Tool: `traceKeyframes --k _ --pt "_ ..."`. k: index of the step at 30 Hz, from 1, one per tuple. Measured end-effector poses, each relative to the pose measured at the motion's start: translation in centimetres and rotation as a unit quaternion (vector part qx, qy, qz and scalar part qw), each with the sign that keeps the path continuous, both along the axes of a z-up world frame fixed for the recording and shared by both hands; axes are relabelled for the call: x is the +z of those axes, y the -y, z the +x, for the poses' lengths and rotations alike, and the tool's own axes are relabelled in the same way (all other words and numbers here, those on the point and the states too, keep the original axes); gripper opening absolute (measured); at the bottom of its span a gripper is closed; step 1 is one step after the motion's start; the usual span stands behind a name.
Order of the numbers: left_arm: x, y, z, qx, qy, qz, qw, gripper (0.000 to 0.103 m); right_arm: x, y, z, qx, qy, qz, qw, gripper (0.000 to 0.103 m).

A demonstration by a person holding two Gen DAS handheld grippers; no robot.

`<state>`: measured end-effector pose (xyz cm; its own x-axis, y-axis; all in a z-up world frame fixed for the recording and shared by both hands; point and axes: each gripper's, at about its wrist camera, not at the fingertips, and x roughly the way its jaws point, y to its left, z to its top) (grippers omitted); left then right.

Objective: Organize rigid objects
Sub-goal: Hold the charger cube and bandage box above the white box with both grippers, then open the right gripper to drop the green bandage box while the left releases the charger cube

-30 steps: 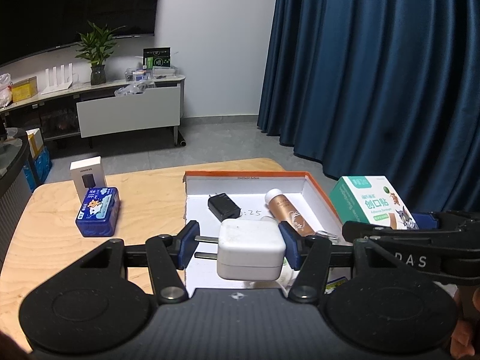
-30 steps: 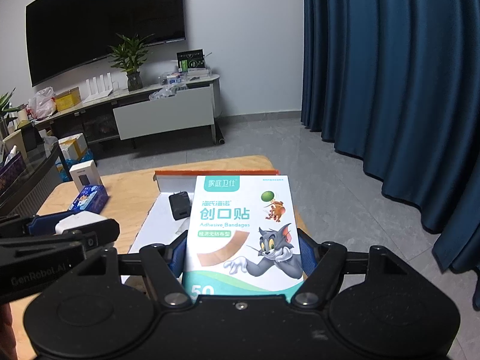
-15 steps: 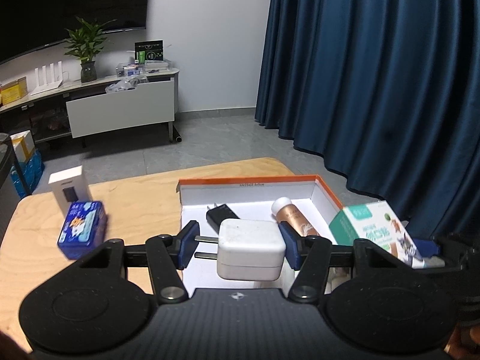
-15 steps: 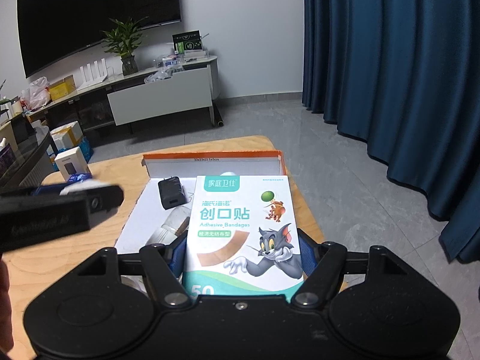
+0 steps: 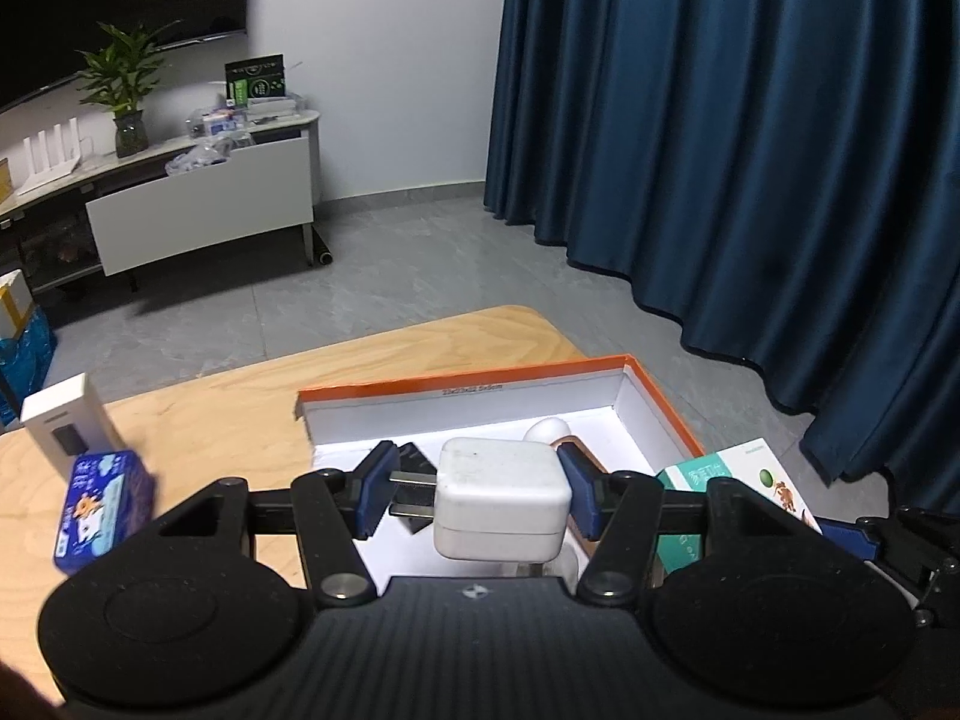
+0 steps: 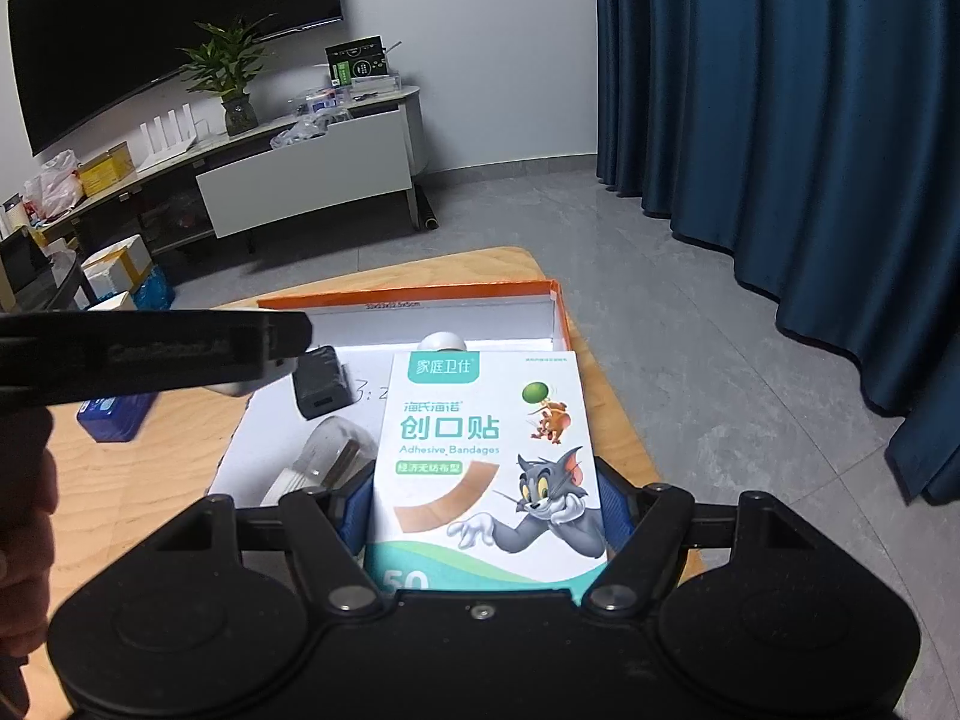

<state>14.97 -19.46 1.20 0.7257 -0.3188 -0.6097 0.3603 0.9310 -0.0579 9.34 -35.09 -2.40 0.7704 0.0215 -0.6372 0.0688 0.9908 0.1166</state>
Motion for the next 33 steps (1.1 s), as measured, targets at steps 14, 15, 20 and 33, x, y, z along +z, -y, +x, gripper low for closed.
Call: traceKeyframes --k 14,15,20,33 --pt "-0.9 1.1 2.6 -0.011 -0.023 0.002 0.9997 0.058 -0.3 -0.1 1.1 -0.004 -0.005 -0.003 1.000 0.084" --pt "-0.9 1.1 2.7 -0.011 -0.024 0.002 0.9996 0.058 -0.3 -0.1 1.1 -0.004 -0.004 -0.003 1.000 0.084" --pt "-1.1 1.1 3.2 -0.010 -0.031 0.002 0.9995 0.058 -0.3 -0.1 1.4 -0.004 -0.004 -0.003 1.000 0.084" --pt "-1.6 1.3 4.6 -0.009 -0.047 -0.005 0.9989 0.058 0.0 -0.3 1.2 -0.005 0.006 -0.012 1.000 0.087"
